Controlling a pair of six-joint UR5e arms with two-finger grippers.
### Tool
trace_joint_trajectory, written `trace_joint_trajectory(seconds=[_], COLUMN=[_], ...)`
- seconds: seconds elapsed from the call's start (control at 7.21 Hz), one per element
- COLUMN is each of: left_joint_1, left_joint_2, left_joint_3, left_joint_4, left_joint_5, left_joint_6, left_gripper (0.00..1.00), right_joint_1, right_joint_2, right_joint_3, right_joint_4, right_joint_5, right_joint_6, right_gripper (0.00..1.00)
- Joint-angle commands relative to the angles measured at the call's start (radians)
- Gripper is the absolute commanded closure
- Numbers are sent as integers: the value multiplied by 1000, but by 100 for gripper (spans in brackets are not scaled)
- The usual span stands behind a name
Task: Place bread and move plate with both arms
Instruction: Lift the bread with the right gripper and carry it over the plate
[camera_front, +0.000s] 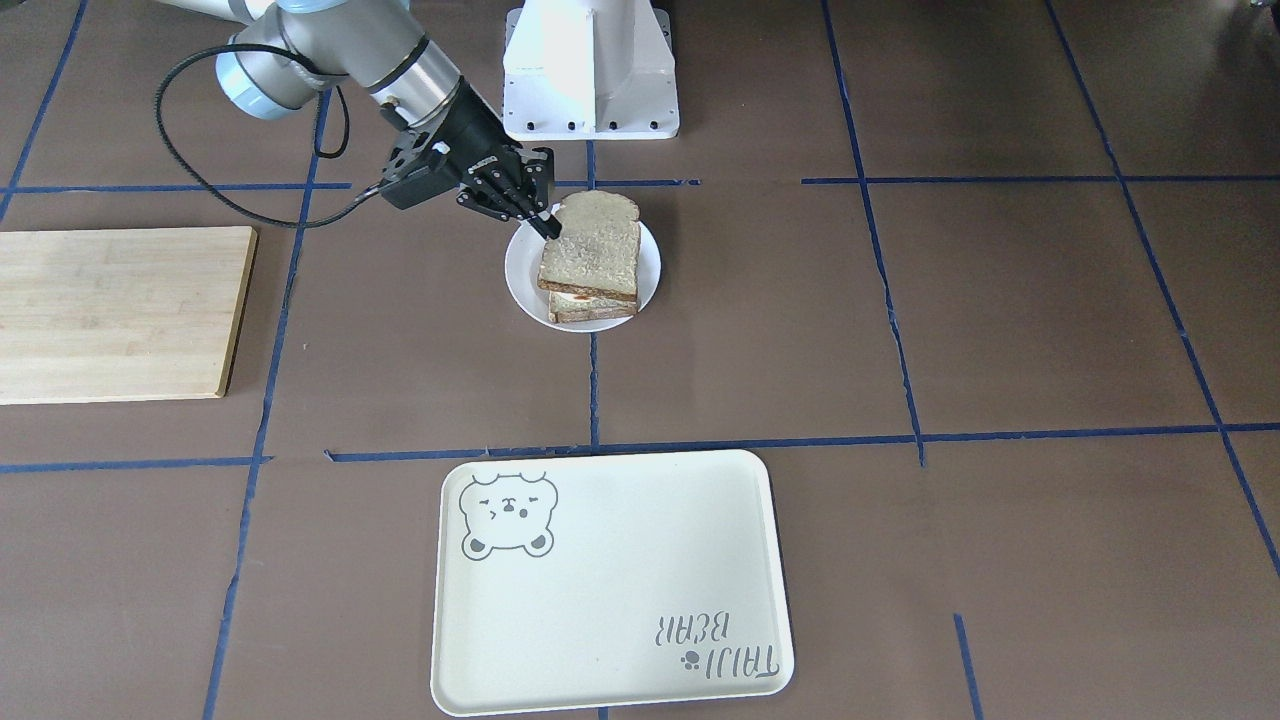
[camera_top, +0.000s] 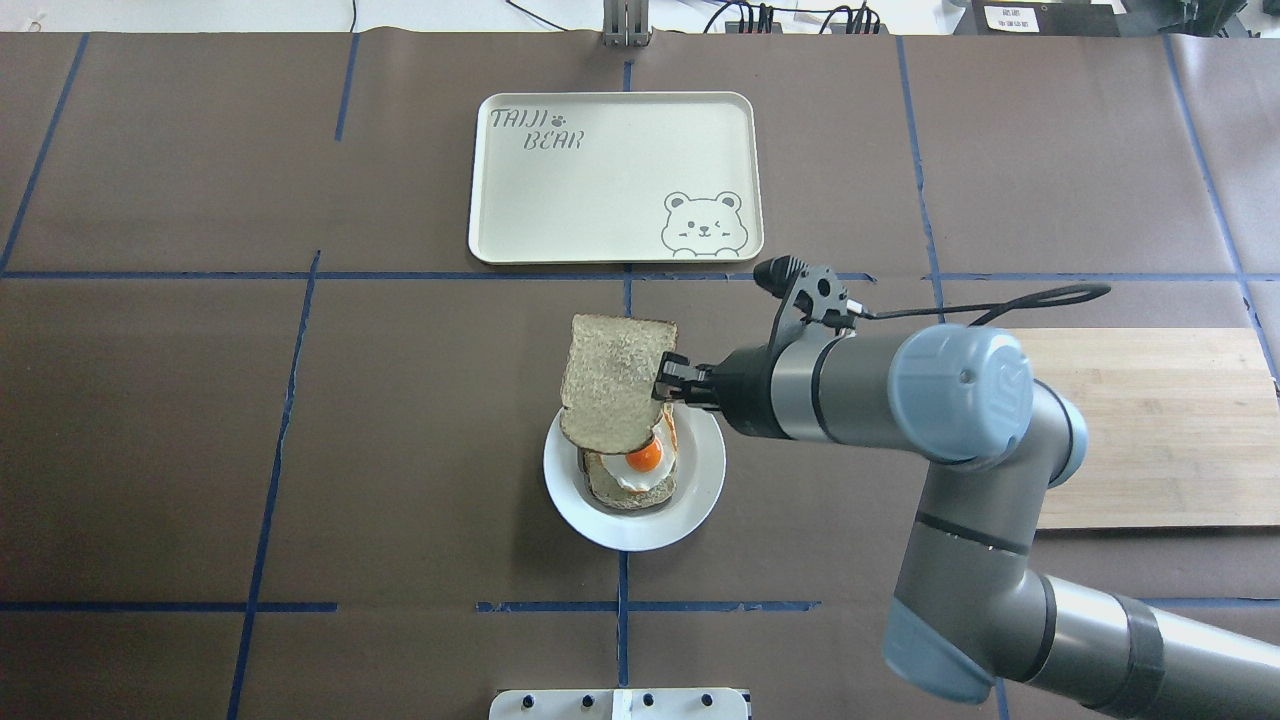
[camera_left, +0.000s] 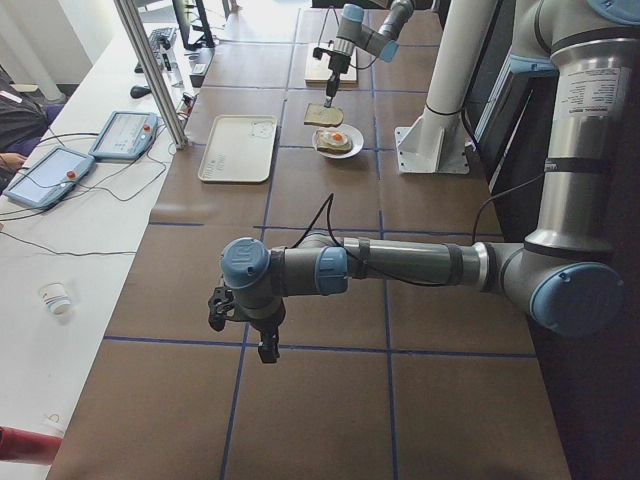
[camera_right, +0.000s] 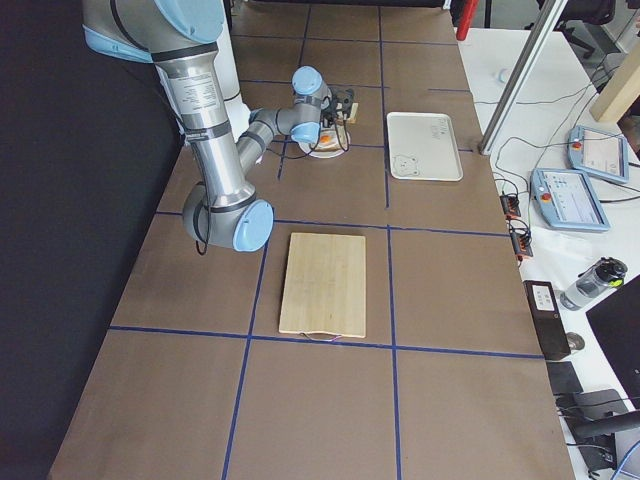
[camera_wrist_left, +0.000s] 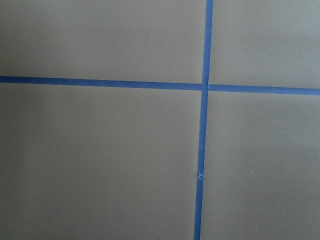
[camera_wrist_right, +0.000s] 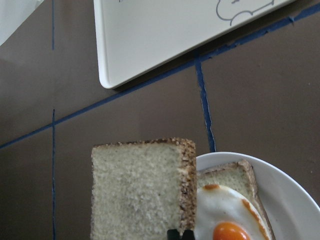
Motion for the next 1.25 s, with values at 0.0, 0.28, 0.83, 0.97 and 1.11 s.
trace_joint_trajectory(seconds=[0.0,0.28,0.83,0.97,1.11], left_joint_1=[-2,0,0,0,0], left_joint_2=[0,0,0,-1,-1], left_joint_3=[0,1,1,1,1], left_joint_4=[0,1,0,0,0], left_joint_5=[-1,-1,-1,-1,-1], left_joint_6=[1,0,0,0,0], left_gripper=[0,0,0,0,0], right_joint_1=[-77,-74,-74,-76,-79], right_joint_2=[0,-15,-29,-42,-43], right_joint_3=[-37,-57,-73,-74,-76], right_joint_4=[-7,-4,-4,-2,-2], right_joint_5=[-67,-65,-73,-73,-73], right_joint_6=[-16,-36,-42,-42,-41], right_gripper=[100,100,100,98,83])
